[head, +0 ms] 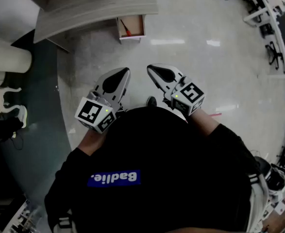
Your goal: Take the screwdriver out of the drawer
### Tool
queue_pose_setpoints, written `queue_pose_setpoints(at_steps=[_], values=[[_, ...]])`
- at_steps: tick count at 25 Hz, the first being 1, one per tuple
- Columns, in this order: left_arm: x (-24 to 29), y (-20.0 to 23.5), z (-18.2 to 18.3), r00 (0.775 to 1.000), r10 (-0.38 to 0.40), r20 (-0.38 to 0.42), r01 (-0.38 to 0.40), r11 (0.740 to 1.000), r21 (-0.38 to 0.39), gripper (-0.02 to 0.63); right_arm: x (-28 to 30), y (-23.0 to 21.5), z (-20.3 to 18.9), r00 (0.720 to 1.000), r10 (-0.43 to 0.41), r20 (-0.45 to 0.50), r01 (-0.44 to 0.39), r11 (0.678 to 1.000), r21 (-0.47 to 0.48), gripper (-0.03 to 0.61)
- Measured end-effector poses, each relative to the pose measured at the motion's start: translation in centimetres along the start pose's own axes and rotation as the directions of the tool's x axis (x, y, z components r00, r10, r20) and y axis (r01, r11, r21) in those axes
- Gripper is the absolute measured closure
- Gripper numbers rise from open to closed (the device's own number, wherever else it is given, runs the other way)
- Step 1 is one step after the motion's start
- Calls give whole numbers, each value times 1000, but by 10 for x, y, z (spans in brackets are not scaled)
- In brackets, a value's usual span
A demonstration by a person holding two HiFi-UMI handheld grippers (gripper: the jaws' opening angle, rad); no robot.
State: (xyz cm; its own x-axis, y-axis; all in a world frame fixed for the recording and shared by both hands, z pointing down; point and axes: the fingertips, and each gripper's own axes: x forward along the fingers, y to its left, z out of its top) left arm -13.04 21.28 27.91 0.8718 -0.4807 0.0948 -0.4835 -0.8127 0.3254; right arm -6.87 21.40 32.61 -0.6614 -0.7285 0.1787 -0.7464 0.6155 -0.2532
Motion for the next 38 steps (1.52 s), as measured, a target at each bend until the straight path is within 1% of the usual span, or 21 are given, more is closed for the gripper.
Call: queue_pose_setpoints(at_steps=[6, 9, 18, 26, 32, 38], values=[[-1, 1, 5, 1000, 0, -8, 0, 1000, 10, 617, -2, 0, 2, 1000, -7, -10, 7, 1000, -8, 551], [1, 2, 6, 1000, 8, -3, -8, 1000, 1, 617, -4, -4, 3, 1000, -14, -7, 14, 1000, 0, 551], [9, -6, 3, 1000, -4, -9, 4, 1000, 1, 617, -7, -8, 8, 1000, -24, 6, 24, 1000, -10, 551], [26, -11, -3, 1000, 8, -28, -8, 1000, -17, 617, -20, -23, 12, 999, -42, 16, 42, 999, -30, 551], [50, -21, -5, 999, 36, -24, -36, 999, -8, 617, -40, -49, 19, 998, -57, 33, 58, 998, -24, 551], [77, -29, -1, 995, 96, -17, -96, 995, 5, 617, -59, -78, 25, 999, -33, 38, 34, 999, -39, 551]])
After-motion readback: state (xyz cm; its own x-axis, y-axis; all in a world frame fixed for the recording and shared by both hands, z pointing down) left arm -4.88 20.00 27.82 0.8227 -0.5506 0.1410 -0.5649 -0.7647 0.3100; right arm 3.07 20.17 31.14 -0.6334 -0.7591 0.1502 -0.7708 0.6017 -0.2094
